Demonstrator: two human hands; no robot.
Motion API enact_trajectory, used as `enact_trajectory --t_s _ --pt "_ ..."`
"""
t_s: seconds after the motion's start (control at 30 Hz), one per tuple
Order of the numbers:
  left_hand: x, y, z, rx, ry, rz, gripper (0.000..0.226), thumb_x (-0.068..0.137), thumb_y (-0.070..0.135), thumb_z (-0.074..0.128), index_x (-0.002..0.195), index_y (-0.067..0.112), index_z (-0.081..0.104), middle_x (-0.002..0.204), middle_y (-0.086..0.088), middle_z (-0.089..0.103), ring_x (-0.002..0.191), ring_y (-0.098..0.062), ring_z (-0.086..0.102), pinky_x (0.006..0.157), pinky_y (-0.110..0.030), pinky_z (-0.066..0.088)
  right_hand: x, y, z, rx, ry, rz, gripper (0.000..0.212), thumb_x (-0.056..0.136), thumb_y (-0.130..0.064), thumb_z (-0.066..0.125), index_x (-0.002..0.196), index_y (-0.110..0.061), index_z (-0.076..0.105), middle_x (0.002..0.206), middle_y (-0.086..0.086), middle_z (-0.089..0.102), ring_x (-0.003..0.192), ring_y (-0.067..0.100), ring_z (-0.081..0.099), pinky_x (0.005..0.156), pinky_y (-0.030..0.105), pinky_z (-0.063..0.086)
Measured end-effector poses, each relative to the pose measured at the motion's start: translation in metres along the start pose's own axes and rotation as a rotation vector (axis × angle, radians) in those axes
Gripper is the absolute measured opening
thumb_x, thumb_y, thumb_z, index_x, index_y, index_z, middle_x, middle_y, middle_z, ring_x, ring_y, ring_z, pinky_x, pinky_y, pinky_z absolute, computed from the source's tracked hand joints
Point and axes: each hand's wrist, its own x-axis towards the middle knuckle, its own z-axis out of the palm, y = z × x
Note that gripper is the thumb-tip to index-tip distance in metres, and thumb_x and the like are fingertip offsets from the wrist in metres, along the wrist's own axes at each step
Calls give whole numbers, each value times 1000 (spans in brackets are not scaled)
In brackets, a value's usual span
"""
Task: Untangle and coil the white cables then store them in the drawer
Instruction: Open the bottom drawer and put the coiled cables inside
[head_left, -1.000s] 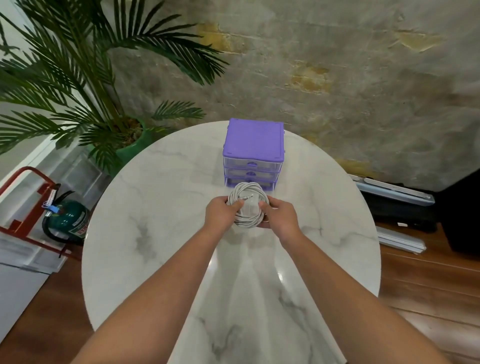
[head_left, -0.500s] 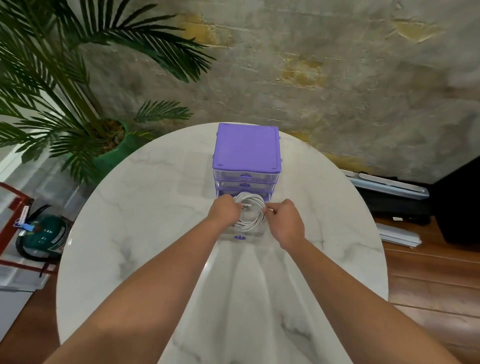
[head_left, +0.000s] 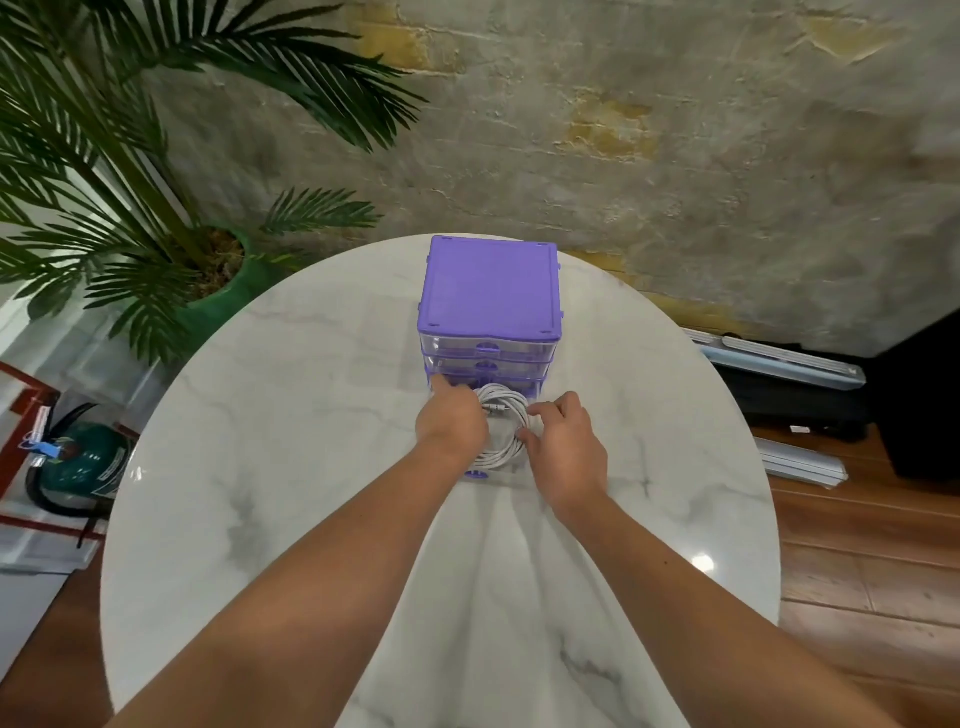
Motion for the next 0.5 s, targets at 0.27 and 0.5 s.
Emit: enact_trajectory --t_s 0.27,0.5 --pt "1 -10 2 4 142 73 40 91 36 60 125 15 52 126 -9 53 108 -29 60 77 -37 46 -3 2 4 81 28 -53 43 88 -44 59 126 -22 61 116 1 46 113 20 42 84 39 51" --pt "0 -17 5 -110 188 88 38 90 37 62 123 18 57 125 -6 57 110 -27 59 83 -36 46 -7 4 16 83 -46 -26 74 79 -66 61 137 -24 45 126 3 40 118 23 37 98 36 41"
